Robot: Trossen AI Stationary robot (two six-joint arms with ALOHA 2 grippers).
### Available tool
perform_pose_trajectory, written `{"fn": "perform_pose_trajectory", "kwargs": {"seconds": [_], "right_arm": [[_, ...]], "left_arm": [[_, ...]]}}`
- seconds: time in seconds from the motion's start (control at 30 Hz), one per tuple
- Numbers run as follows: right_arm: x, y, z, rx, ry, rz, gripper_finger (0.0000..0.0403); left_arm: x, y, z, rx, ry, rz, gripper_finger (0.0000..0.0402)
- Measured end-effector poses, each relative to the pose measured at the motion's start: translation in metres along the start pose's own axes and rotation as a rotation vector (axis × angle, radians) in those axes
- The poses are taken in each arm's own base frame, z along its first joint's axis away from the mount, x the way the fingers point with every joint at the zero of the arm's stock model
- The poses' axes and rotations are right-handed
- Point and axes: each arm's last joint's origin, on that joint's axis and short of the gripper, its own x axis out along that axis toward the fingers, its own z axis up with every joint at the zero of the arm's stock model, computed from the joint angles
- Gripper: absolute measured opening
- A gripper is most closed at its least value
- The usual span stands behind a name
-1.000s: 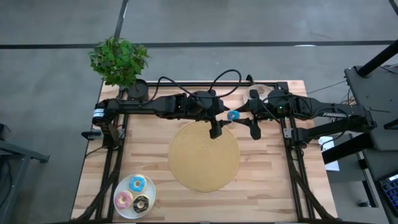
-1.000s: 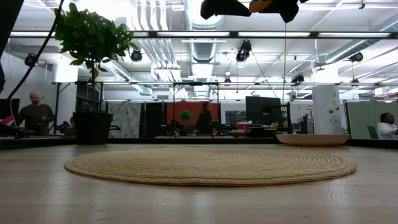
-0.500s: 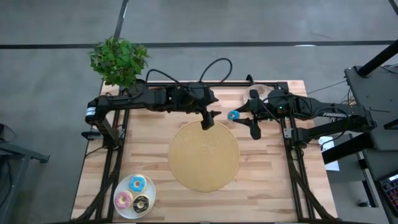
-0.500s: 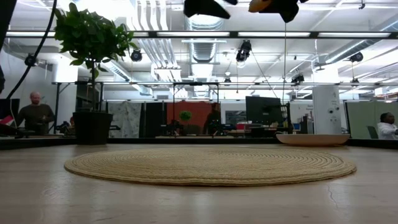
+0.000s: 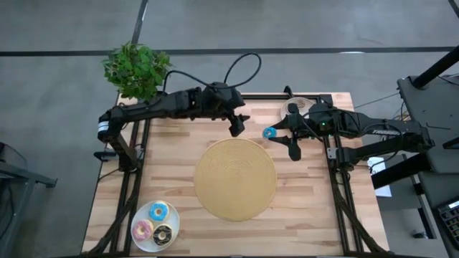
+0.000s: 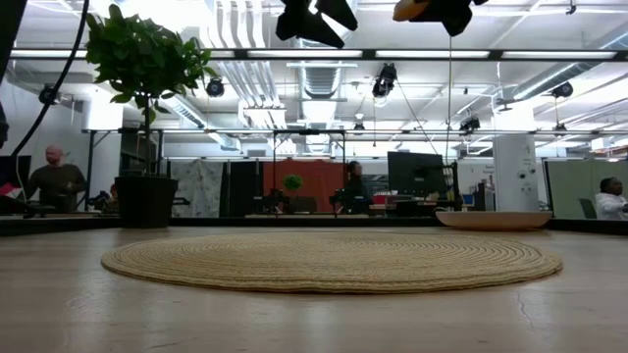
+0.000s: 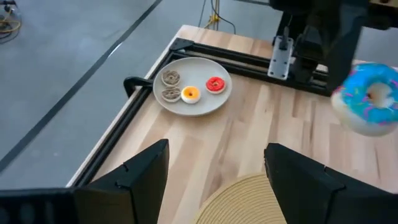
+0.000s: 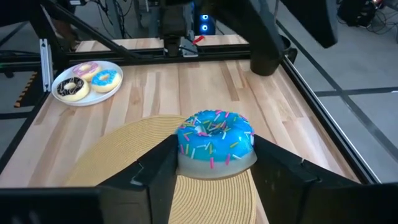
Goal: Pick & Place donuts
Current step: Put the small blue donut on the gray plate
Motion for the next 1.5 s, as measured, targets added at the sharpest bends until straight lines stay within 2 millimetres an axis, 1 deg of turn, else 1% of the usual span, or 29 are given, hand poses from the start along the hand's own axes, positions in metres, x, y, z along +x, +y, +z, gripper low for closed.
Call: {"fn": "perform_pose_trajectory", "kwargs": {"seconds": [0.37,0.7,1.03,1.2,1.37,1.5], "right_arm": [[0.0,-0.001,-0.001,0.004,0.01,-0.004,0.0185],[-0.001,-0.014,-0.009,0.029,0.091,-0.065,0.0187],[-0.003,-0.037,-0.01,0.104,0.091,-0.176,0.0189],[-0.007,-0.054,-0.011,0.142,0.094,-0.339,0.0188],[-0.013,-0.072,-0.019,0.188,0.147,-0.446,0.0188],[-0.016,-0.085,-0.028,0.253,0.187,-0.511,0.019]], "left_arm": [[0.001,0.011,0.004,-0.055,-0.036,0.022,0.0236],[0.002,0.016,0.005,-0.096,-0.044,0.034,0.0236],[0.002,0.019,0.009,-0.079,-0.078,0.039,0.0236],[0.003,0.024,0.01,-0.085,-0.084,0.05,0.0236],[0.003,0.03,0.01,-0.064,-0.084,0.065,0.0236],[0.003,0.035,0.01,-0.068,-0.086,0.075,0.0236]]}}
